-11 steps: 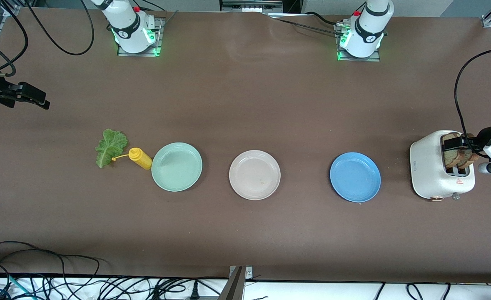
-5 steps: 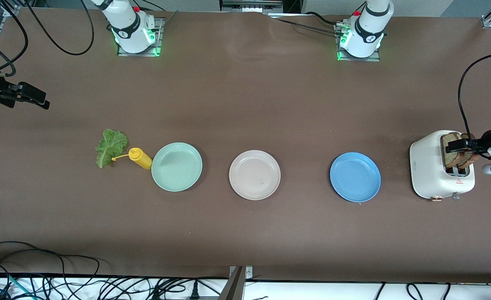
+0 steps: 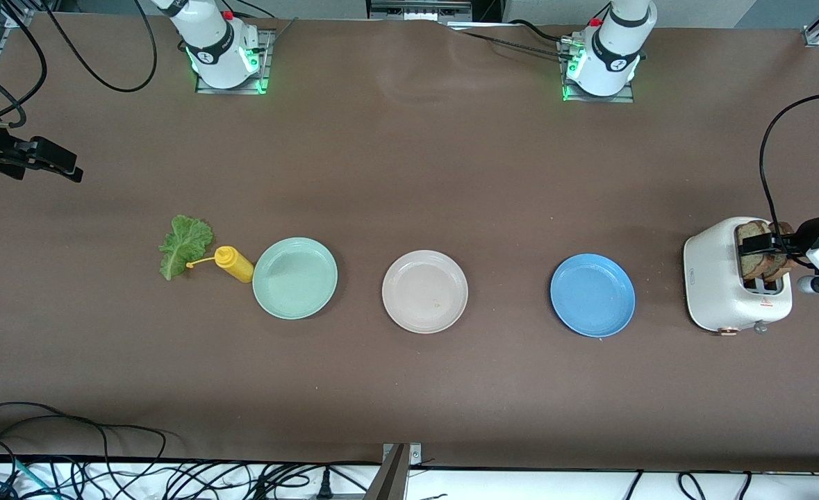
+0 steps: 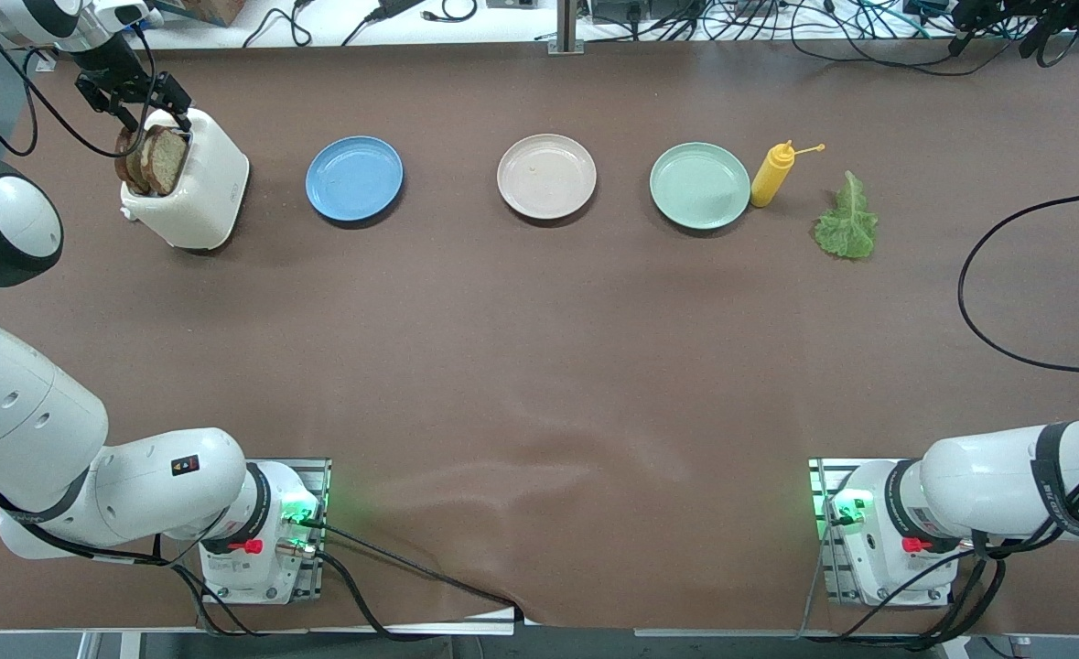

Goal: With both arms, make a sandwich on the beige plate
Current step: 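Move the left gripper over the toaster toward the bread slices, then lower the left gripper and grasp the outer bread slice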

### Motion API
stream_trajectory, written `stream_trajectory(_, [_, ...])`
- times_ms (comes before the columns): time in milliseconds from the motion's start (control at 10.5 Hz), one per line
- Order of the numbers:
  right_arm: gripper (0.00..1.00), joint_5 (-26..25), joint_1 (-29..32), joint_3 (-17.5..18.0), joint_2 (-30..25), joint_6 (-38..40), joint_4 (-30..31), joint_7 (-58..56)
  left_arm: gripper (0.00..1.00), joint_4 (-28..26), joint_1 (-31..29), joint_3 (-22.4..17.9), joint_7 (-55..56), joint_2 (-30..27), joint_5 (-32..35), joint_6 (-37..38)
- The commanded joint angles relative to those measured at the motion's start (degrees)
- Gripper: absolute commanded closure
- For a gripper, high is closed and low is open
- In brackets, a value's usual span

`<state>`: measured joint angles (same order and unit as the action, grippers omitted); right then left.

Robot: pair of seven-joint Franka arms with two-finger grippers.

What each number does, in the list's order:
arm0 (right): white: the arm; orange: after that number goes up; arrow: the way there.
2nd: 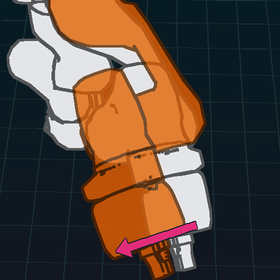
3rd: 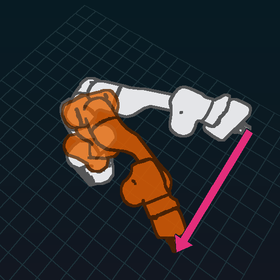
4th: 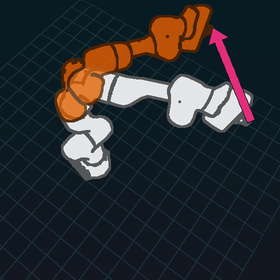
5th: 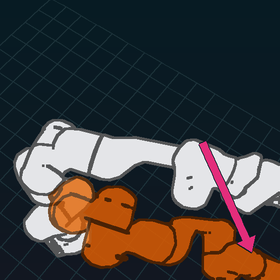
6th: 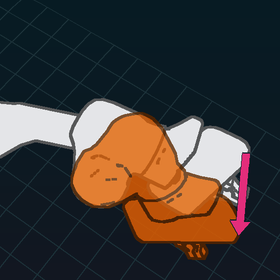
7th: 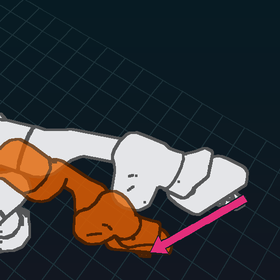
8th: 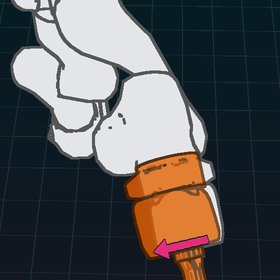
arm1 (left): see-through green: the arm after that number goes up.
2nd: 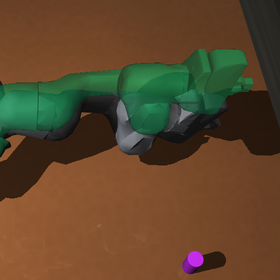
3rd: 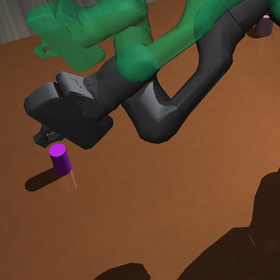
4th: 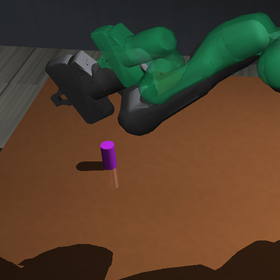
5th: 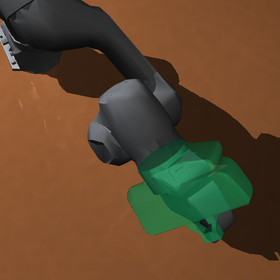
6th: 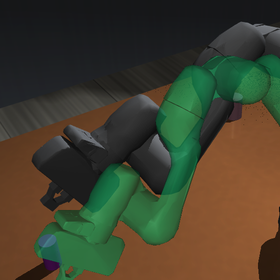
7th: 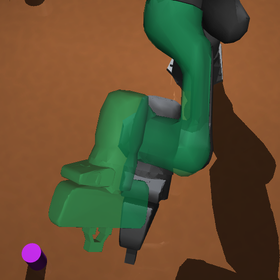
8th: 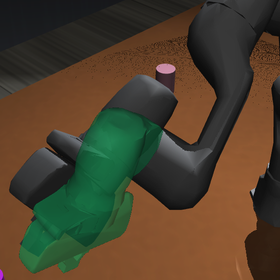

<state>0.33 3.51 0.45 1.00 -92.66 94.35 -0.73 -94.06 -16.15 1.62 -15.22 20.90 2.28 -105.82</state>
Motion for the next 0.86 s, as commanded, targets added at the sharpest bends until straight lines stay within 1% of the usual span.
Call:
stream_trajectory(0, [0.0,1.1,0.3,-0.1,0.1,1.0,-0.7,-0.3,0.02,-1.5,-0.4,0.4,-0.4,-0.6,0.4,-1.4])
stream_trajectory(190, [0.0,1.0,0.3,-0.1,0.1,1.0,-0.7,-0.3,0.1,-1.9,-0.3,0.4,-0.4,-0.5,0.4,-1.6])
stream_trajectory(285, [0.0,1.1,0.3,-0.1,0.1,1.0,-0.8,-0.3,0.19,-1.9,-0.3,0.4,-0.4,-0.4,0.4,-1.6])
stream_trajectory(381, [0.0,1.1,0.3,-0.1,0.1,1.0,-0.7,-0.4,0.24,-2.0,-0.3,0.4,-0.6,-0.2,0.4,-1.6])
stream_trajectory(666, [0.0,1.0,0.3,-0.1,0.1,1.0,-0.8,-0.3,0.28,-2.0,-0.4,0.4,-1.1,0.8,0.4,-1.6])
stream_trajectory(761, [0.0,1.0,0.3,-0.1,0.1,1.0,-0.8,-0.4,0.31,-2.0,-0.4,0.4,-1.3,1.1,0.4,-1.6])
